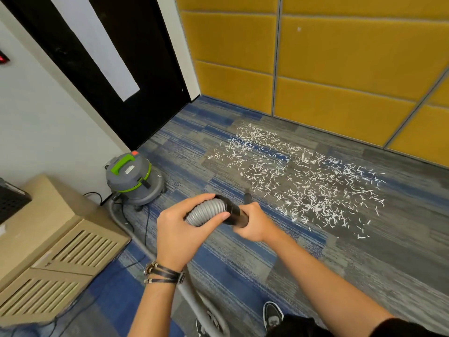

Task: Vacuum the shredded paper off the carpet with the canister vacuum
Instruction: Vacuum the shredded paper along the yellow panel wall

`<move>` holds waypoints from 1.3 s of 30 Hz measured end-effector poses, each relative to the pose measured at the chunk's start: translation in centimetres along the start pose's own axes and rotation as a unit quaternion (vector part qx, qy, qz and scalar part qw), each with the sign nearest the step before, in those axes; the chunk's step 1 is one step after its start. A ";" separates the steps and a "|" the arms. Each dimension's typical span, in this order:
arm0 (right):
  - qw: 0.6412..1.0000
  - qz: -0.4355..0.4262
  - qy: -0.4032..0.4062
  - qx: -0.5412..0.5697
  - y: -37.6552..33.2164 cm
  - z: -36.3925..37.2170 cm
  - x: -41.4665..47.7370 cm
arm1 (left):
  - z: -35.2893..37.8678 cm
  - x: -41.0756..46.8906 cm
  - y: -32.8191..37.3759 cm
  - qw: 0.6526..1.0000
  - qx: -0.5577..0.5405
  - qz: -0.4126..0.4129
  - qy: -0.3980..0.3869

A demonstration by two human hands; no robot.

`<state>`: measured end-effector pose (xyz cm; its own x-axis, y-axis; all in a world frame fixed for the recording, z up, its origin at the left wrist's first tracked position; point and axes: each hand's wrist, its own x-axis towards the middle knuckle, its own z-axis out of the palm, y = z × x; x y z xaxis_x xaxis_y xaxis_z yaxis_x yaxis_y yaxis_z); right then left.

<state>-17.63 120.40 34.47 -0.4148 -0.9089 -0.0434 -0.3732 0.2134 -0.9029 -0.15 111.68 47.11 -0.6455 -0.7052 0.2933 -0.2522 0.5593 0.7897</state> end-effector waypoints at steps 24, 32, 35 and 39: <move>0.997 -0.014 0.059 0.045 1.5 -2.4 -2.6 | 2.3 0.7 3.7 0.999 0.002 0.023 -0.039; 0.988 -0.029 0.127 0.081 1.0 -3.9 -7.5 | 2.3 0.7 7.9 0.995 -0.025 0.054 -0.075; 0.986 -0.029 0.145 0.076 0.7 -4.8 -8.4 | 2.5 0.7 9.0 0.995 -0.026 0.072 -0.061; 0.979 -0.051 0.180 0.078 0.6 -5.8 -9.0 | 3.4 0.2 10.2 0.994 -0.013 0.097 -0.054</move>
<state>-18.91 130.81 36.79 -0.6587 -0.7308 0.1790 -0.3086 0.0455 -0.9501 -5.27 118.71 53.37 -0.7548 -0.5324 0.3831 -0.0973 0.6685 0.7373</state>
